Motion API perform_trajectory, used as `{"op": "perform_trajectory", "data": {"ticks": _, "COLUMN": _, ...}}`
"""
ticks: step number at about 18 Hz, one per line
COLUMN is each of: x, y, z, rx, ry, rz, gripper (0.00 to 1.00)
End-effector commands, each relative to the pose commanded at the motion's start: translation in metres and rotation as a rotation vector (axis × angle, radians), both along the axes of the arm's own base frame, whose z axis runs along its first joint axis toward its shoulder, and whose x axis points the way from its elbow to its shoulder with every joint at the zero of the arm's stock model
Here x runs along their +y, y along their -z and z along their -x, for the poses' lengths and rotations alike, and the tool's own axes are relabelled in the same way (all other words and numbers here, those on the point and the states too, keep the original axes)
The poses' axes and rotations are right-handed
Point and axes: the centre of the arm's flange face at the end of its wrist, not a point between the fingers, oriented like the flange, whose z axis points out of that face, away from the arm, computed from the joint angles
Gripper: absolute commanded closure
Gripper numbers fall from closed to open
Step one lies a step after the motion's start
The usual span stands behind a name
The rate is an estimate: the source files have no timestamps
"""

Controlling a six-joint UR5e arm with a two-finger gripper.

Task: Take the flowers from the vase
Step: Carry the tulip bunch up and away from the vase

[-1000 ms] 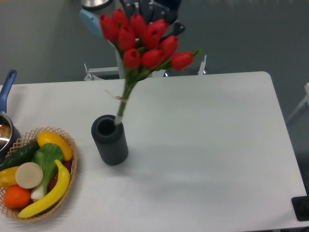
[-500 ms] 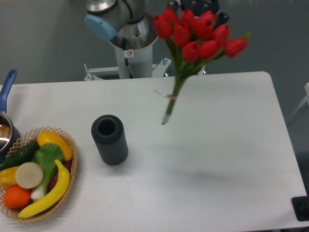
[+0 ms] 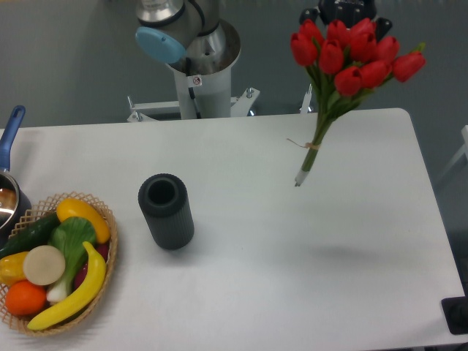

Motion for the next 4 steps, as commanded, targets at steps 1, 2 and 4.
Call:
{"op": "perform_trajectory", "data": {"ticks": 1, "x": -0.0007, "y": 0.0016, "z": 0.0003, "rx": -0.002, "ry": -0.002, "rz": 0.002, "gripper": 0.76}}
{"op": "perform_trajectory", "data": {"ticks": 2, "x": -0.0026, "y": 0.0024, "z": 0.0012, "rx": -0.003, "ry": -0.006, "rz": 0.002, "gripper": 0.76}}
{"op": "perform_trajectory", "data": {"ticks": 4, "x": -0.0058, "y": 0.0059, "z": 0.0025, "rx": -0.009, "ry": -0.013, "rz": 0.001, "gripper": 0.76}}
